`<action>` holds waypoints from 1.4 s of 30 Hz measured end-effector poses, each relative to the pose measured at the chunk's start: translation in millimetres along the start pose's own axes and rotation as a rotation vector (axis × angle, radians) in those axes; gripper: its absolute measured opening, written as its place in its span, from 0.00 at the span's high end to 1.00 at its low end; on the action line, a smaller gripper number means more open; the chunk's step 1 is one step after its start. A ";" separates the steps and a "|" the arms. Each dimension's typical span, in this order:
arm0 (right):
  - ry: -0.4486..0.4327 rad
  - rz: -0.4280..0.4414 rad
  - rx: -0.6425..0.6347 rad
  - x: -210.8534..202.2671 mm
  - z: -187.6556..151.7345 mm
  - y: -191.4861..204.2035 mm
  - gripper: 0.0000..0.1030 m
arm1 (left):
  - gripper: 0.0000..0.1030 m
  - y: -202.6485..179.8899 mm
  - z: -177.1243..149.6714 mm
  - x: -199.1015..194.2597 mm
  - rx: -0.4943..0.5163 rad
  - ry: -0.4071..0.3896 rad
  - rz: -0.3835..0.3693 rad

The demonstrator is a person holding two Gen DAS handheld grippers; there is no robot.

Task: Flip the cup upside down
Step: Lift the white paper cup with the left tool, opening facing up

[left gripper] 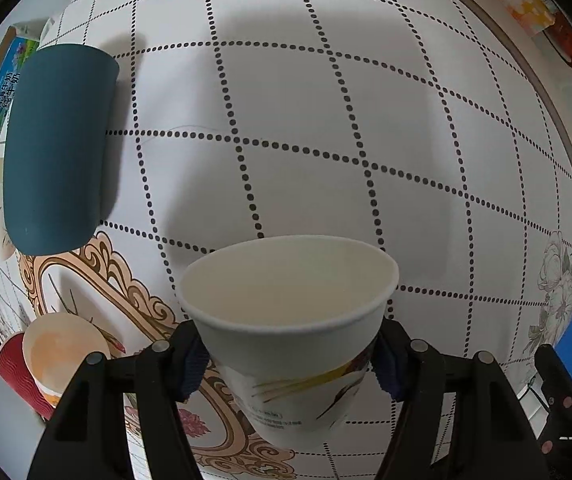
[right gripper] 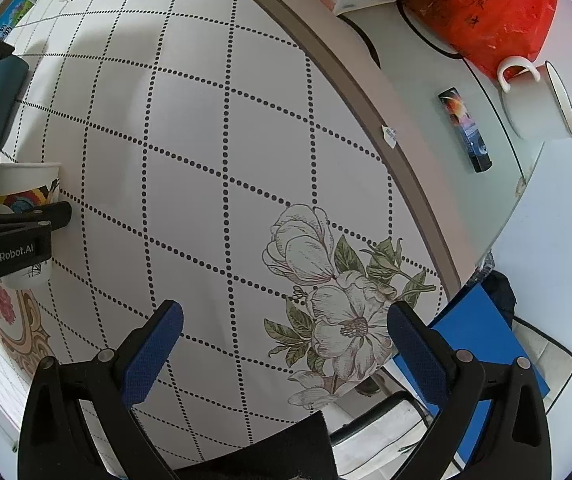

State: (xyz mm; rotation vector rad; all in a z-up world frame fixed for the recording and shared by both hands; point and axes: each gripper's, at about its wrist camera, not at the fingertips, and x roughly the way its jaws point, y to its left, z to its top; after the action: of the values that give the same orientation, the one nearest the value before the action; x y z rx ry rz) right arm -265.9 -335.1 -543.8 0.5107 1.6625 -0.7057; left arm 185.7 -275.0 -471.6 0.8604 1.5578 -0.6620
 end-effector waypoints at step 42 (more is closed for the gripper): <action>-0.072 0.085 -0.494 -9.9 -93.0 57.1 0.00 | 0.42 16.1 -292.1 16.8 -0.736 0.001 -0.196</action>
State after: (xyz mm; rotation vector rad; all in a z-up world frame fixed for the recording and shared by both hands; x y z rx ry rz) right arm -291.7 -229.2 -533.2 0.1969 1.6613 -0.2307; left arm 32.2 -27.4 -440.2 0.1572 1.7226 -0.1799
